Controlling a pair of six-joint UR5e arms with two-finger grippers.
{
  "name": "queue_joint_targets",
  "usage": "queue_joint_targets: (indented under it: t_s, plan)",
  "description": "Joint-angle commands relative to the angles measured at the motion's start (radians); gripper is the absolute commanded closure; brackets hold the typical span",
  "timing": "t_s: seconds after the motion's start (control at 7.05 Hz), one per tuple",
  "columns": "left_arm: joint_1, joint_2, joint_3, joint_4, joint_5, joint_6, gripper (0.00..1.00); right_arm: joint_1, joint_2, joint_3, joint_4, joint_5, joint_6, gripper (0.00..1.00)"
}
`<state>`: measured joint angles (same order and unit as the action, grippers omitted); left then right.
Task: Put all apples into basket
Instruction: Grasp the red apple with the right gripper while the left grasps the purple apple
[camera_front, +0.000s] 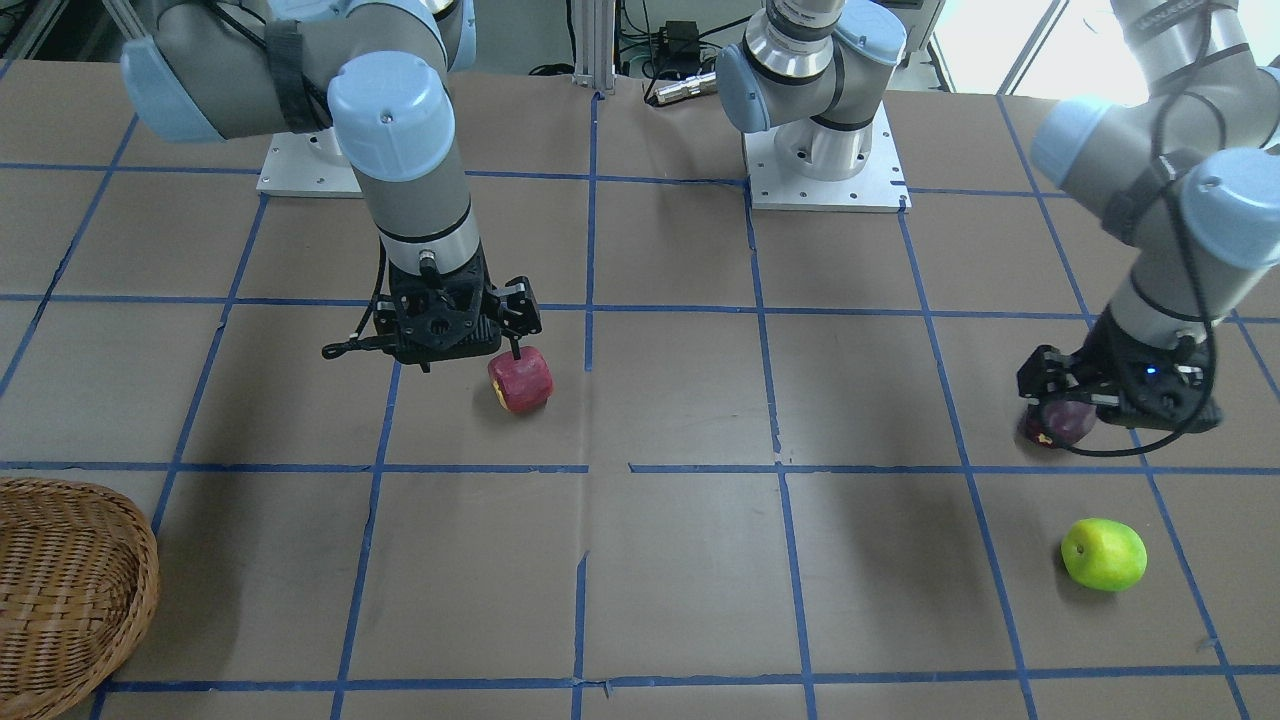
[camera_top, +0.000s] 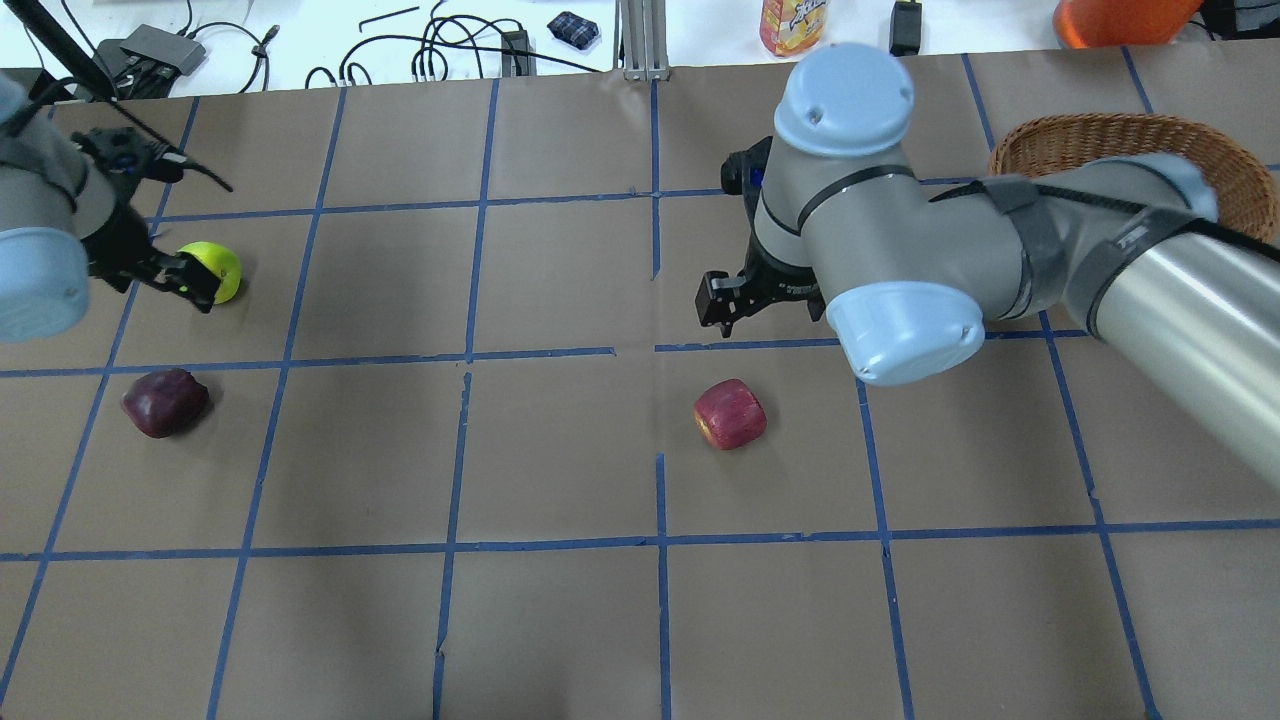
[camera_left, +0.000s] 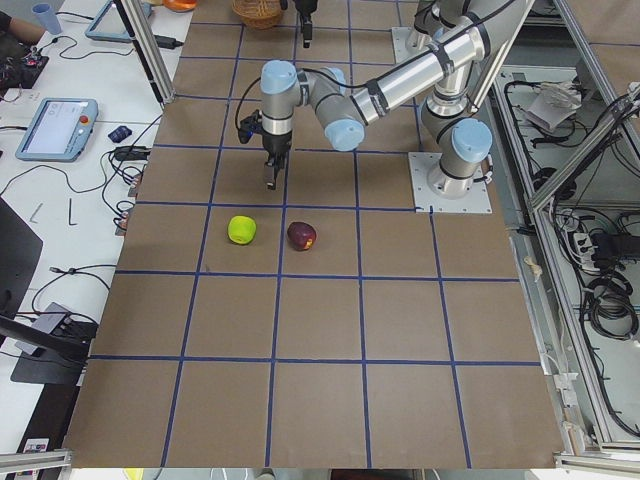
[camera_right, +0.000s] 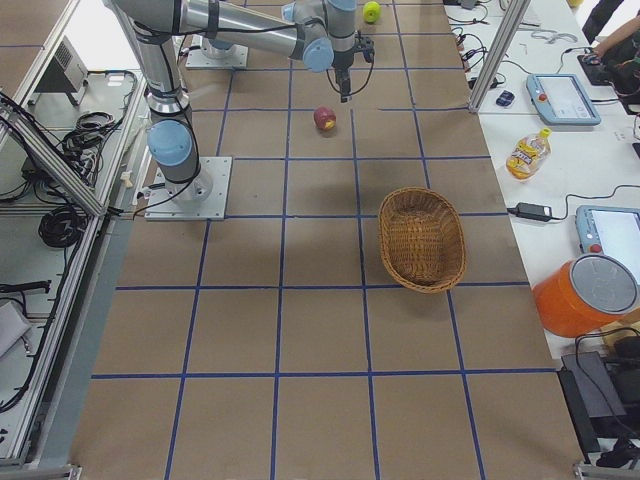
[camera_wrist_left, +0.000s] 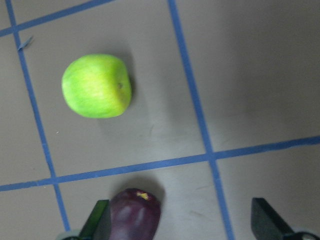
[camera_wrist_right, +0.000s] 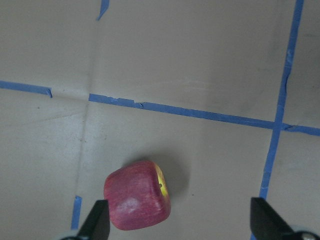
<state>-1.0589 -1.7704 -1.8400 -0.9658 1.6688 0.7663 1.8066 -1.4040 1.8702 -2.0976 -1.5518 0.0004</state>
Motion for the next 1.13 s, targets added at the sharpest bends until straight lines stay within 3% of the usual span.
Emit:
queue_joint_targets:
  t_s: [0.0, 0.14, 0.43, 0.57, 0.85, 0.99]
  plan:
    - [0.196, -0.056, -0.028, -0.010, -0.113, 0.312, 0.00, 0.049, 0.039, 0.067, -0.103, 0.001, -0.144, 0.00]
    - [0.197, -0.085, -0.037, -0.008, -0.116, 0.412, 0.00, 0.077, 0.093, 0.093, -0.190, -0.001, -0.126, 0.00]
    - [0.201, -0.133, -0.041, -0.010, -0.121, 0.459, 0.00, 0.105, 0.123, 0.115, -0.223, -0.013, -0.112, 0.00]
    - [0.201, -0.162, -0.041, -0.013, -0.174, 0.479, 0.00, 0.105, 0.144, 0.125, -0.239, -0.014, -0.112, 0.00]
    - [0.204, -0.196, -0.088, 0.004, -0.179, 0.453, 0.00, 0.106, 0.158, 0.147, -0.298, -0.017, -0.117, 0.39]
    - [0.204, -0.196, -0.084, 0.004, -0.172, 0.455, 0.15, 0.096, 0.149, 0.139, -0.289, -0.030, -0.125, 0.57]
